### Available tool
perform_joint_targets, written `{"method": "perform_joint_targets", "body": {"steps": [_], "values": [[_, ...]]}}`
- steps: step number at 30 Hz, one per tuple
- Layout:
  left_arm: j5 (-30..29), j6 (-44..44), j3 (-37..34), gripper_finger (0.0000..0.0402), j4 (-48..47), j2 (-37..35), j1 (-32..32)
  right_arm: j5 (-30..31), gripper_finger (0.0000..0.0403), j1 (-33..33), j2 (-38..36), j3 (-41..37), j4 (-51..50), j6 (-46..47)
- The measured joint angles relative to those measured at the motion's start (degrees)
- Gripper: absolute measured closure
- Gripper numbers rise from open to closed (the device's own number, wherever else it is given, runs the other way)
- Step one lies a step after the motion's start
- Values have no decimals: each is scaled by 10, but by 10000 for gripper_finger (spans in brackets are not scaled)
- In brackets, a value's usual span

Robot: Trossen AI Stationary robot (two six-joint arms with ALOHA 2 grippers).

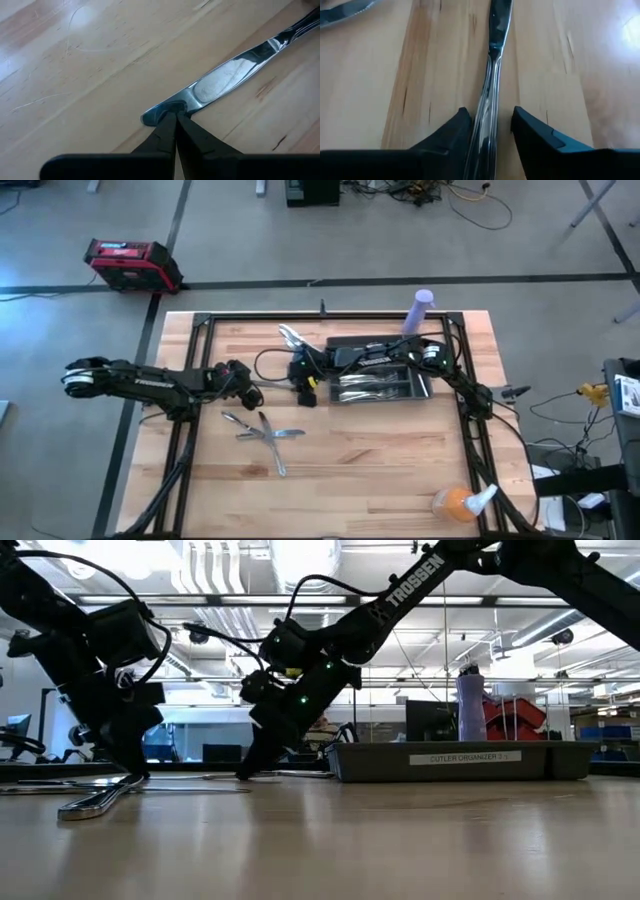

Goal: Sort silverware
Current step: Put the silver knife into the gray silverware tray

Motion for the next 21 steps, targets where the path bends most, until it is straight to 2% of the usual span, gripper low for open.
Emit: {"method": "perform_joint_targets", "body": {"steps": [4, 11, 17, 21], "values": [[2, 0, 0, 401, 0, 1, 0, 13, 267, 0, -4, 1, -31, 22], [2, -2, 0, 401, 4, 3, 0, 20, 302, 4, -14, 6, -129, 13], [4, -3, -1, 401, 8, 3, -1, 46, 332, 7, -14, 4, -137, 9], [7, -2, -1, 401, 10, 2, -1, 44, 360, 8, -14, 4, -138, 6]]}}
